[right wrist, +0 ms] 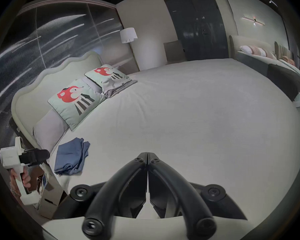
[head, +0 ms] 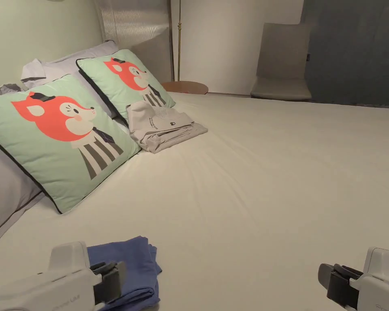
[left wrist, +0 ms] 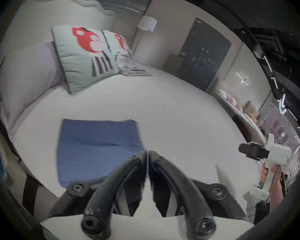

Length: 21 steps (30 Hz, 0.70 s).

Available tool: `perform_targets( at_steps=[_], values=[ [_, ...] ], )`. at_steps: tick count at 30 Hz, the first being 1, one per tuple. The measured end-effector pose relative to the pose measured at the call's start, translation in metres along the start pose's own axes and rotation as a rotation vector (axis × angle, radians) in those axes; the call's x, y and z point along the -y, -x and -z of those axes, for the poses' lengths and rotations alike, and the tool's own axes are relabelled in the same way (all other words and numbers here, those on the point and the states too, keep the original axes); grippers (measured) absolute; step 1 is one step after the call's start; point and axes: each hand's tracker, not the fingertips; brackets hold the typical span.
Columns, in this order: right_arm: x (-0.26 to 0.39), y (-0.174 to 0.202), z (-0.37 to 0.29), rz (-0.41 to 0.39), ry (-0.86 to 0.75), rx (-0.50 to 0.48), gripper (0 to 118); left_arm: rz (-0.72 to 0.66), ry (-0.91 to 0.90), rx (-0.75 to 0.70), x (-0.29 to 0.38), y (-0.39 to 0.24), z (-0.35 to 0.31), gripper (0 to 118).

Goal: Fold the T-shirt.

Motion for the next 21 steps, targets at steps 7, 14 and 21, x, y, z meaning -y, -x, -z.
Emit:
perform_targets(
  at_steps=[7,14,21],
  values=[
    [-0.001,-0.017,-0.050,-0.056,-0.131,0.097,0,0.124,-0.066,0.013,0.022,-0.087,0.028,0],
    [-0.025,-0.018,-0.112,-0.196,-0.453,0.267,0,0.296,-0.395,-0.045,0.004,-0.177,0.011,0],
    [-0.062,-0.009,-0.161,-0.285,-0.752,0.382,0,0.397,-0.681,-0.049,-0.025,-0.238,-0.020,0]
  ],
)
